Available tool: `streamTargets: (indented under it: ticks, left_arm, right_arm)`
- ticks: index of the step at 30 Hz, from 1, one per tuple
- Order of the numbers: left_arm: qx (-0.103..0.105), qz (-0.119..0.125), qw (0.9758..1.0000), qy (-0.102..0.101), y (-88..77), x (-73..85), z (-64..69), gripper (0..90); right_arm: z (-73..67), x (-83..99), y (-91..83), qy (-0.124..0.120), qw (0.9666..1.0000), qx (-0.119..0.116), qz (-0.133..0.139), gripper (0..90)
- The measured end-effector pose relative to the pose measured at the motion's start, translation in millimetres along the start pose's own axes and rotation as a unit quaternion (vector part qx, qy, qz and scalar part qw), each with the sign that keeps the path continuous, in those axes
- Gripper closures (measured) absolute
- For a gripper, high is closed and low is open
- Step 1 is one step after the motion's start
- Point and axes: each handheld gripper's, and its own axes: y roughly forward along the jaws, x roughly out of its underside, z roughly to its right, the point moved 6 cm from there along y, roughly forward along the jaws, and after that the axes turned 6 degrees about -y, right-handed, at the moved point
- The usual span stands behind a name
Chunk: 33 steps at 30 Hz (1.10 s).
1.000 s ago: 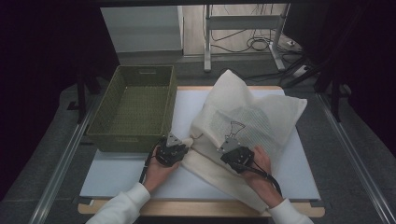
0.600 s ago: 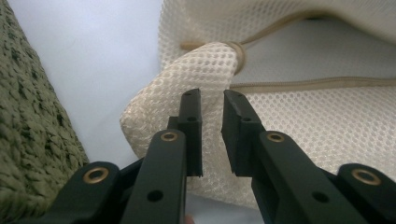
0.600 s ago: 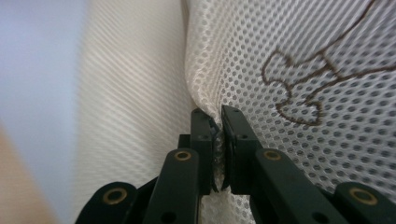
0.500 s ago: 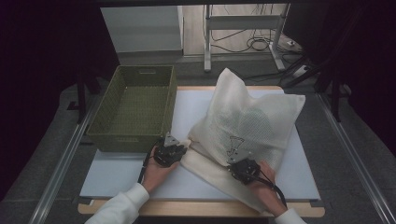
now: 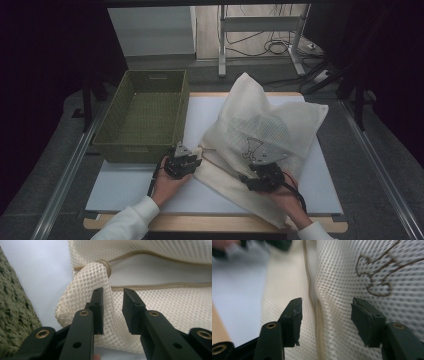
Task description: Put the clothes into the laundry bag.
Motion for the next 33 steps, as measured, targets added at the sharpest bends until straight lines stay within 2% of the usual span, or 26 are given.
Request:
streamTargets:
  ticks: [3, 8, 12, 15, 20, 24, 33]
  left_arm:
    - [0.009, 0.004, 0.9999, -0.004, -2.0, -0.9, 0.8, 68.0]
    - [0.025, 0.007, 0.9996, -0.009, -6.3, -1.3, 2.7, 64.7]
    - [0.051, 0.013, 0.9985, -0.016, -14.1, -0.8, 7.8, 59.6]
    - [0.068, 0.019, 0.9975, -0.007, -22.8, -0.1, 15.2, 55.7]
    - [0.08, 0.017, 0.9966, -0.006, -29.9, 3.8, 21.3, 50.7]
    - [0.082, 0.017, 0.9965, 0.003, -36.5, 8.6, 24.5, 48.4]
    - [0.082, 0.024, 0.9964, 0.004, -53.1, 17.8, 19.1, 45.7]
  right_arm:
    - [5.8, -10.7, -17.8, 0.015, 0.9989, -0.007, 0.044, 40.2]
    - [12.8, -17.3, -24.6, 0.016, 0.9979, -0.007, 0.063, 37.6]
    - [17.8, -22.8, -29.1, 0.015, 0.9963, -0.006, 0.084, 36.3]
    - [20.6, -24.7, -32.6, 0.012, 0.9957, -0.003, 0.092, 35.3]
    - [24.0, -21.1, -31.2, 0.015, 0.996, -0.001, 0.088, 33.2]
    - [25.0, -16.4, -29.2, 0.015, 0.9967, 0.002, 0.08, 31.8]
    - [24.0, -13.2, -24.4, 0.015, 0.9974, 0.01, 0.07, 28.8]
